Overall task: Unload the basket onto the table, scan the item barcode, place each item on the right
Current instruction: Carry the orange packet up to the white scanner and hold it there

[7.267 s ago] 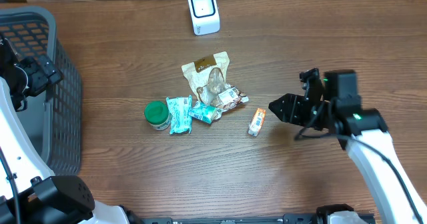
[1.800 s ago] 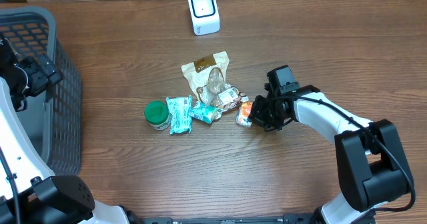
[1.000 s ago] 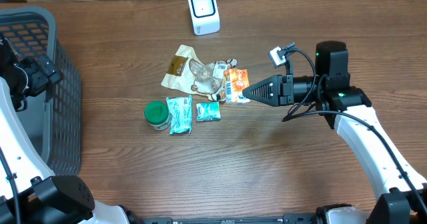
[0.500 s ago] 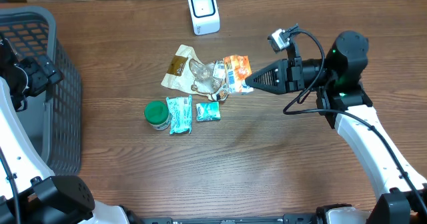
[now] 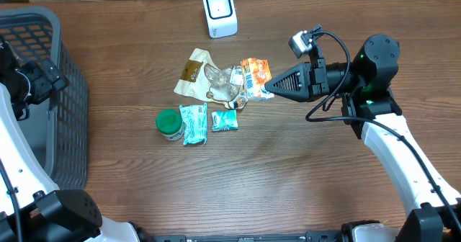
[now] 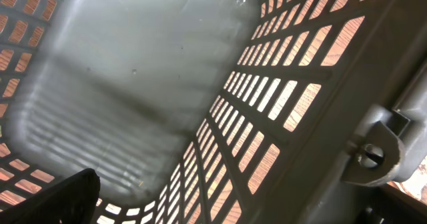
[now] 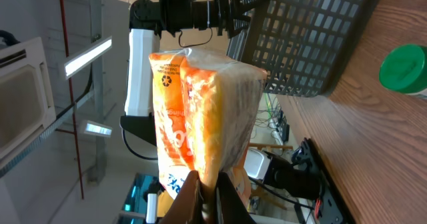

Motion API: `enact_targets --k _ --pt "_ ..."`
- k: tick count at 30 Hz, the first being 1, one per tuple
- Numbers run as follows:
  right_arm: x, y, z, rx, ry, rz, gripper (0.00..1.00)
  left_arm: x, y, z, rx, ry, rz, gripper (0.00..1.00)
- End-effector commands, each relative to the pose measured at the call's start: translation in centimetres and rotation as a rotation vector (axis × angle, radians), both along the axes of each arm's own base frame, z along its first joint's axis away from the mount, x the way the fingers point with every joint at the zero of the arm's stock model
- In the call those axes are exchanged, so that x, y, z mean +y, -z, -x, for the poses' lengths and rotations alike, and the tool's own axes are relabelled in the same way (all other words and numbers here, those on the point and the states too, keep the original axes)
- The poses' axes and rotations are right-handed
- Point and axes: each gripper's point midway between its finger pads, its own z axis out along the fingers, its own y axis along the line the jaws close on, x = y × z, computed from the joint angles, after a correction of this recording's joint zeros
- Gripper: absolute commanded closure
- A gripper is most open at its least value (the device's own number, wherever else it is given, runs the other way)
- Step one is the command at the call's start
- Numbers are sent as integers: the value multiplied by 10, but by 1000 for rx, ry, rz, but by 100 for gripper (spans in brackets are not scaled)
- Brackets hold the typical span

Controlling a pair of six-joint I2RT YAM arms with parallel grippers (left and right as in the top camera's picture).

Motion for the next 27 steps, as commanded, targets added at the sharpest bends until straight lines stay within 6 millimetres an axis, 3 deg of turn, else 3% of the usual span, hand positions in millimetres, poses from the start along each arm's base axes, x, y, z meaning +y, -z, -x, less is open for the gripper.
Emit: enact_targets --k 1,12,17,22,25,27 --pt "-1 -5 1 -67 3 -7 96 4 5 1 21 12 -7 0" --pt "-1 32 -3 -63 46 14 96 4 5 1 21 12 -7 0" --pt "-2 77 -18 48 204 154 96 4 5 1 21 12 -7 0" --pt "-14 145 -23 161 376 460 96 4 5 1 21 12 -7 0" --pt "-20 167 -21 197 429 595 96 4 5 1 21 12 -7 0" --pt "-23 170 -21 206 451 653 96 4 5 1 21 12 -7 0"
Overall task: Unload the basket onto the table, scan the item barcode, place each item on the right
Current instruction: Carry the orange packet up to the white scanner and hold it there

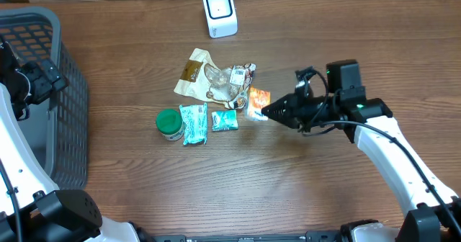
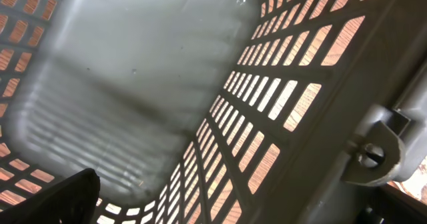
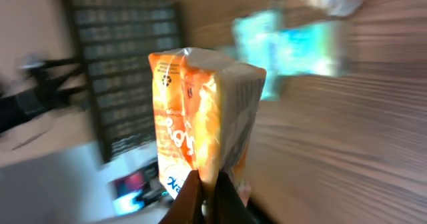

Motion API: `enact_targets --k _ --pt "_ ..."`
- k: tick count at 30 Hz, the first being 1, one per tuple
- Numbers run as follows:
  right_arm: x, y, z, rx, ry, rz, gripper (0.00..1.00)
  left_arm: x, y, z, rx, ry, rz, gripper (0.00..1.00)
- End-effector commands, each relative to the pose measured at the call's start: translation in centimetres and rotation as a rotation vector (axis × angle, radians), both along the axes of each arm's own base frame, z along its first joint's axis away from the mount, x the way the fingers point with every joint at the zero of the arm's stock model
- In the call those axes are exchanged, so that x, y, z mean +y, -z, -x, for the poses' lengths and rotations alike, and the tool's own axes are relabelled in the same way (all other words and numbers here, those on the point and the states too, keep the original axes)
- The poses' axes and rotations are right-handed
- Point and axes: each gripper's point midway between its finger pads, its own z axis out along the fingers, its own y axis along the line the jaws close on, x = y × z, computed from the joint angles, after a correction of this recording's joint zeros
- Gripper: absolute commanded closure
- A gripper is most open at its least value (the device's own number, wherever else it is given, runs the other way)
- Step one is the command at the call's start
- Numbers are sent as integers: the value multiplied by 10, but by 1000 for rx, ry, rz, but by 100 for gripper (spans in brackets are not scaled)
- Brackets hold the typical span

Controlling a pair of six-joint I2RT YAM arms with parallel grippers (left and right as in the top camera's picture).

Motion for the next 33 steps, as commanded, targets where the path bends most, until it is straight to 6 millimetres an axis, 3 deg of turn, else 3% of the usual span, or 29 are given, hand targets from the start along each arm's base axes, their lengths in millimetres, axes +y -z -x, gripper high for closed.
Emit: enact_targets --k 1,4,8,12,15,19,25,29,33 --pt "-17 11 -18 -93 71 236 96 4 5 1 21 12 -7 0" --pt "-31 -3 -25 -112 112 417 96 4 5 1 21 12 -7 0" --pt "-45 -50 -37 -215 168 696 96 4 5 1 21 12 -7 0" --pt "-33 -96 -59 -375 204 858 96 4 5 1 21 12 -7 0" --pt "-24 -112 -85 -502 261 962 96 4 5 1 21 12 -7 0" --pt "-4 -107 -131 -718 223 1113 96 4 5 1 21 12 -7 0" --pt "38 -76 -199 -1053 -27 1350 96 4 5 1 21 12 -7 0" --pt "61 -62 -237 -1248 -132 1459 96 4 5 1 21 12 -7 0" --pt "82 -54 -262 -1407 -165 1506 96 4 5 1 21 12 -7 0"
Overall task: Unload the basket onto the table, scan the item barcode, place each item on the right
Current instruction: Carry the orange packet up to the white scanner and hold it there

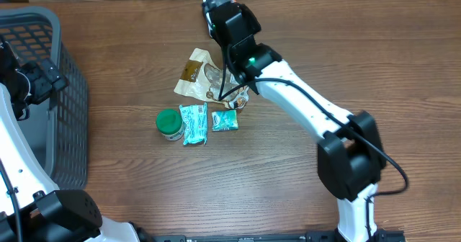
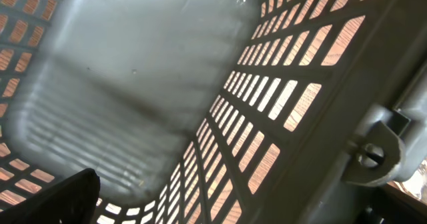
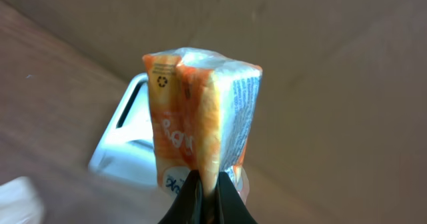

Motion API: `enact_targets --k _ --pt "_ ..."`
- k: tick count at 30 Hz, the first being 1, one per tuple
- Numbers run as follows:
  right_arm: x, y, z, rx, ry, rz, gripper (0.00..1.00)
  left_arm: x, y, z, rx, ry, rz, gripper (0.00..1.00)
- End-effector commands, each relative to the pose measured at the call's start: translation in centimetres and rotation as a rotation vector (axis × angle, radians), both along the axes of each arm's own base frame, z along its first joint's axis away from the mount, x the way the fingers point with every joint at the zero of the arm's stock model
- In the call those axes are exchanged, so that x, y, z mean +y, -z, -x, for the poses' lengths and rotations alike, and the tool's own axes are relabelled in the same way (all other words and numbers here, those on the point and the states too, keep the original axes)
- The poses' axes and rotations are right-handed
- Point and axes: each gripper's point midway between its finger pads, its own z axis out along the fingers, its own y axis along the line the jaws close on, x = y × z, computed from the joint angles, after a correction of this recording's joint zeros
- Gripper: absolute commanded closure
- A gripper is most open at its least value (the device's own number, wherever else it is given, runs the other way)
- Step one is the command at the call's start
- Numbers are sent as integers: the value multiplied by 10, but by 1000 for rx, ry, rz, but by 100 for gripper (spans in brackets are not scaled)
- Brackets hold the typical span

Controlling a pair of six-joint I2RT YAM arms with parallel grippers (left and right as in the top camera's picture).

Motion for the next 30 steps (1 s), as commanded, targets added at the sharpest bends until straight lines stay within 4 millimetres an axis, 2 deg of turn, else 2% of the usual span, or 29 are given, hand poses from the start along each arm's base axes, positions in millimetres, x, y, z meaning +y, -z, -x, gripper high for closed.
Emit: enact_targets --k 1,5,11,14,30 --pt "12 0 -14 -89 -91 237 96 4 5 1 20 12 -7 1" --pt "27 15 -30 -170 -150 310 96 4 5 1 20 12 -7 0" --pt "36 55 -42 -186 -231 447 96 4 5 1 20 12 -7 0" --pt "34 66 -45 -177 -232 455 96 4 5 1 20 12 -7 0" --pt "30 75 -46 -146 -220 438 96 4 5 1 20 12 -7 0"
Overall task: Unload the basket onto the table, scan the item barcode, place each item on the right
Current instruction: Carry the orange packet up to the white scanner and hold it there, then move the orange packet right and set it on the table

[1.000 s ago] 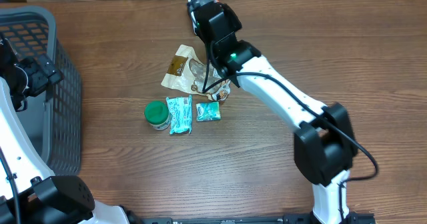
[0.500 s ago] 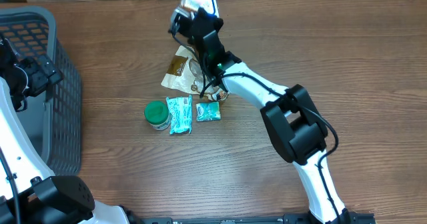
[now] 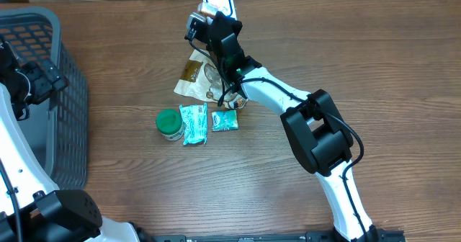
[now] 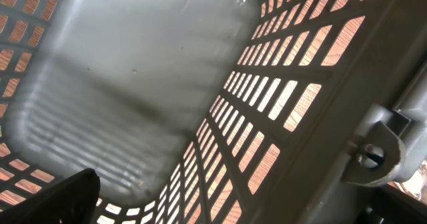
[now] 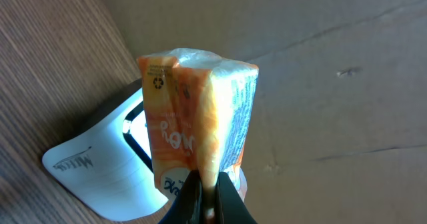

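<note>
My right gripper is shut on the bottom seam of an orange snack packet and holds it upright. Right behind the packet stands the white barcode scanner, its dark window beside the packet's left face. In the overhead view the right gripper sits just in front and left of the scanner at the table's far edge; the packet is mostly hidden under the wrist there. My left gripper hangs open inside the grey basket, nothing between its fingers.
A pile lies mid-table: a tan pouch, a clear wrapper, two teal packets and a green-lidded jar. The grey basket fills the left side. A cardboard wall rises behind the scanner.
My right gripper has shifted a little to the left at the scanner, still shut on the orange packet. The scanner's top now shows in the overhead view. The left arm has not moved.
First my right gripper held the orange packet raised just right of the pile. Then it held it lower beside the pile. A second ago it was at the far edge over the scanner, and now the packet stands close against the scanner's front. The left gripper stayed in the basket.
</note>
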Motion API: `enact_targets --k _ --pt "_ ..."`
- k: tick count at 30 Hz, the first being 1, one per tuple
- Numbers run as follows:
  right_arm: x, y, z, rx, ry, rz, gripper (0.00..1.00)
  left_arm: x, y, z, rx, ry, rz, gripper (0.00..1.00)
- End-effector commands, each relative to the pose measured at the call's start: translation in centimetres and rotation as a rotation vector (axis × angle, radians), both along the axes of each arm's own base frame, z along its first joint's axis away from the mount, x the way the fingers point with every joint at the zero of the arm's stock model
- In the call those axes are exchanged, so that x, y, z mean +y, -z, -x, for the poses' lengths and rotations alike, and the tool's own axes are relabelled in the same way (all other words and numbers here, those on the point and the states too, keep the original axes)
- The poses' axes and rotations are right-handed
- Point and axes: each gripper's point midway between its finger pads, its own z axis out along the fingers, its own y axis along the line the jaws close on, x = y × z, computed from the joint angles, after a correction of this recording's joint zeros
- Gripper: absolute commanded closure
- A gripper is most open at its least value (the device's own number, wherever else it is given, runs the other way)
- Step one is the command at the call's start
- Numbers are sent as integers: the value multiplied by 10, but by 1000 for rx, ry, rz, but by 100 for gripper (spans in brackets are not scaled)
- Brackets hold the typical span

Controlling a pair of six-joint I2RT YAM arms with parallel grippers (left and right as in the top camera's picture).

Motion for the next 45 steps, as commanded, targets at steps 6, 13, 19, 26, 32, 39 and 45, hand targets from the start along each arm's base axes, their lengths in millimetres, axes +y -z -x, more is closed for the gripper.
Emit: enact_targets --k 6,13,19,26,32,39,45 --pt "-1 -8 -2 -13 11 -30 96 4 5 1 20 12 -7 0" --pt "7 -38 4 -39 19 -157 96 4 5 1 20 12 -7 0" --pt "3 -105 21 -53 54 -408 96 4 5 1 20 12 -7 1" --pt "-39 -177 80 110 173 -639 96 4 5 1 20 12 -7 0" --pt "-109 -181 170 372 408 -716 96 4 5 1 20 12 -7 0" --pt "-185 -110 265 831 905 -898 96 4 5 1 20 12 -7 0" --pt "-214 -49 267 907 1043 -897 96 4 5 1 20 12 -7 0"
